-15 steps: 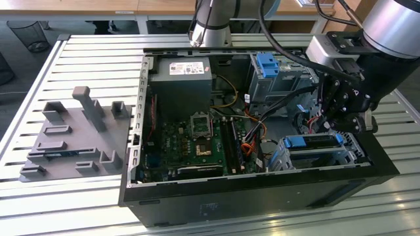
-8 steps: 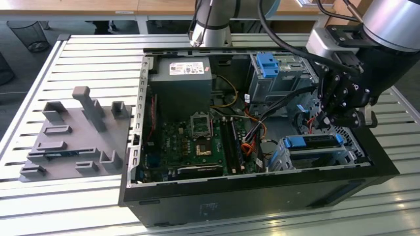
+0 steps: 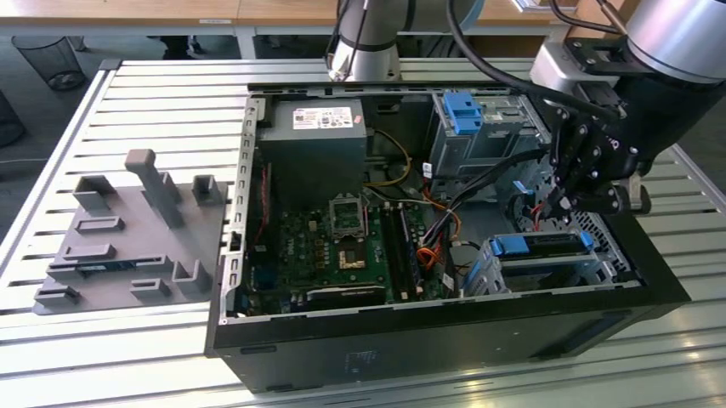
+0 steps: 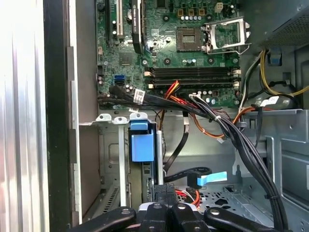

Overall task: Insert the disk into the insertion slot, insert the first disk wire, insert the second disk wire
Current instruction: 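Insert the first disk wire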

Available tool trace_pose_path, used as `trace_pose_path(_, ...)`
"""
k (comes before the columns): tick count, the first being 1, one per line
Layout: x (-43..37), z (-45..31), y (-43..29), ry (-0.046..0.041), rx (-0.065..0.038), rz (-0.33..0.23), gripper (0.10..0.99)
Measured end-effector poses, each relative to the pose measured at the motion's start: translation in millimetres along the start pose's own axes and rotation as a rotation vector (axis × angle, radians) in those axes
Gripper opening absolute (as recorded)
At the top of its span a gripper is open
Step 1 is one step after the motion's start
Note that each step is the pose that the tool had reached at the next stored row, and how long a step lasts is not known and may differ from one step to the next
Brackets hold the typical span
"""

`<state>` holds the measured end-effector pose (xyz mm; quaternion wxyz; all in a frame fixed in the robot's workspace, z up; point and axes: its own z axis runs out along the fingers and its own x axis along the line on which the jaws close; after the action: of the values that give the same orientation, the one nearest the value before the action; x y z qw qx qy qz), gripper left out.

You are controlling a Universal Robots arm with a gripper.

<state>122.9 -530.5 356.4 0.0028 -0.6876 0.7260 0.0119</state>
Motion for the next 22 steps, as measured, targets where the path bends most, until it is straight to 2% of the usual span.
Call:
trace_pose_path(9,-9.4,-1.5,-3.0,-0.0002,0.000,0.012,0.106)
trace_pose_path(14,-10.9,-1.5,-3.7,-0.0007,0.001,0.050,0.106)
trace_pose_path(18,-11.2,-1.3,-7.7,-0.0002,0.001,0.066,0.106)
trace_pose_path(19,-11.3,-1.1,-8.7,0.0019,0.002,0.069,0.114)
trace_pose_path(20,-11.4,-1.0,-9.4,0.0094,0.002,0.072,0.114)
trace_pose_path(21,-11.4,-0.8,-10.0,0.0186,0.003,0.077,0.169)
trace_pose_path(22,-11.4,-0.4,-10.7,0.0265,0.004,0.082,0.169)
